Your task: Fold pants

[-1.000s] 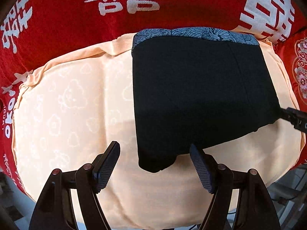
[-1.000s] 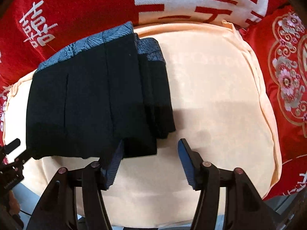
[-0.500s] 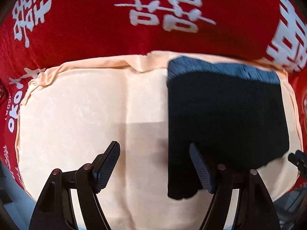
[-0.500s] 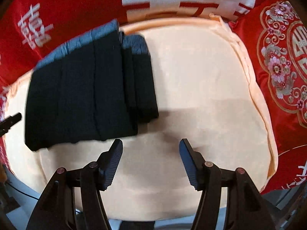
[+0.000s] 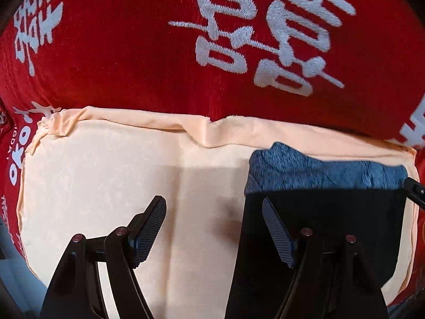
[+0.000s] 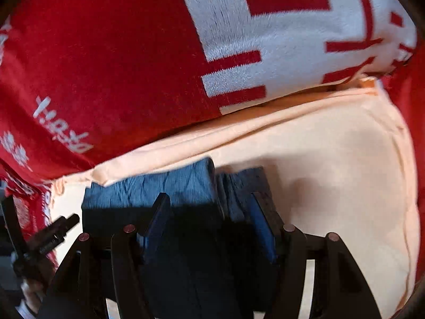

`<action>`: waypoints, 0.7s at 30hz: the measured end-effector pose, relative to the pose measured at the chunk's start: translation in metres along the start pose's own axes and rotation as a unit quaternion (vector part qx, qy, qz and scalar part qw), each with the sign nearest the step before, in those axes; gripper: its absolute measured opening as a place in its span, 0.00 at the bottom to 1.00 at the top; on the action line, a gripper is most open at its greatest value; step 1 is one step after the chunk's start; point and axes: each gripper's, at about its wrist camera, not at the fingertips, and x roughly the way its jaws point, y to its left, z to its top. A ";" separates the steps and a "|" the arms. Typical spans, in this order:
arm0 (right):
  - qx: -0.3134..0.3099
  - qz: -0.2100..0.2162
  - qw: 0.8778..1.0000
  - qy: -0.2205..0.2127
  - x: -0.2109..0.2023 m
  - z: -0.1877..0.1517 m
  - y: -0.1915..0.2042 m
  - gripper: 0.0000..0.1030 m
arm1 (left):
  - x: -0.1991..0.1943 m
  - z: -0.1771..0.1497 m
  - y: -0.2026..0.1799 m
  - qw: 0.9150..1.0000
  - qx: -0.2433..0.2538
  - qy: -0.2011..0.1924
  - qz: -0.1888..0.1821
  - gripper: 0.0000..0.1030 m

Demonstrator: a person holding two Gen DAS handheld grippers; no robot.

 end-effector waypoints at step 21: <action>-0.085 -0.067 0.994 0.030 0.012 -0.044 0.013 0.26 | 0.022 -0.011 0.000 1.000 0.026 0.011 0.004 0.83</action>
